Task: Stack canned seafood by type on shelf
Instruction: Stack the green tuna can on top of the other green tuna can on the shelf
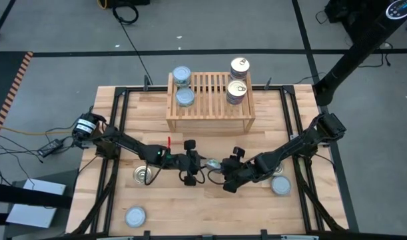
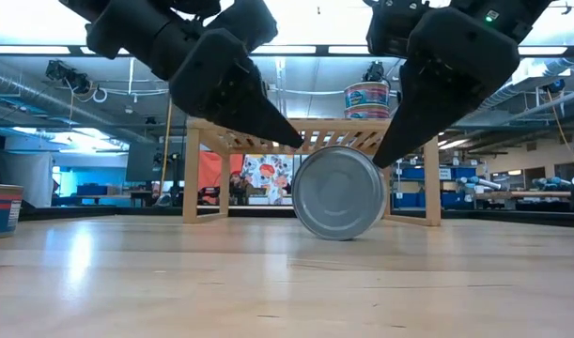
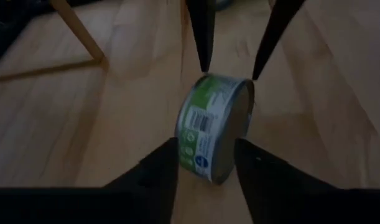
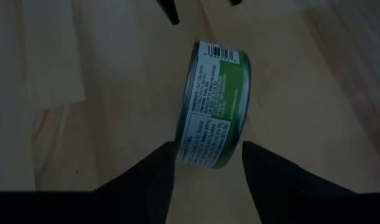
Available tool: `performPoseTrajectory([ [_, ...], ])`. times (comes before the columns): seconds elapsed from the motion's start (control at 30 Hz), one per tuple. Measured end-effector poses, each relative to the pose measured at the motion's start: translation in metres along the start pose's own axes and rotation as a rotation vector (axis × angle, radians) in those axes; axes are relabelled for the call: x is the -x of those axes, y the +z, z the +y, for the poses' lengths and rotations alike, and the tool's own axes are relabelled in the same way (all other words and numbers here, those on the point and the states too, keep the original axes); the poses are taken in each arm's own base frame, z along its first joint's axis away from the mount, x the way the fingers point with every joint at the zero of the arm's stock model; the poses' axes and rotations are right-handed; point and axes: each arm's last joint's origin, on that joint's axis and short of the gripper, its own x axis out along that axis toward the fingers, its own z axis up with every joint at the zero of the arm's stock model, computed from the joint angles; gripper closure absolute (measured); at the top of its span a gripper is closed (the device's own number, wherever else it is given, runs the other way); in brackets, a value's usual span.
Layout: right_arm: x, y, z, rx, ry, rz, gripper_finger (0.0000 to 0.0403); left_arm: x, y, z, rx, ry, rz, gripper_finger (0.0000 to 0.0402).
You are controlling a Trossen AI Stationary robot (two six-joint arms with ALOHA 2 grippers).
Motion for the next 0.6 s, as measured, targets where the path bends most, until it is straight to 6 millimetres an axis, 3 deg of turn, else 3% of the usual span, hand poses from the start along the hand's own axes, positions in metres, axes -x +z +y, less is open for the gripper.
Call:
performPoseTrajectory([
  [0.27,0.0,0.0,0.0,0.003,0.002,-0.003,0.0202,-0.008,0.001,0.021,0.004,-0.114,-0.012,0.0157],
  [0.6,0.0,0.001,0.001,0.02,0.009,-0.013,0.0203,-0.015,0.0,0.037,-0.029,-0.211,-0.031,0.0147],
])
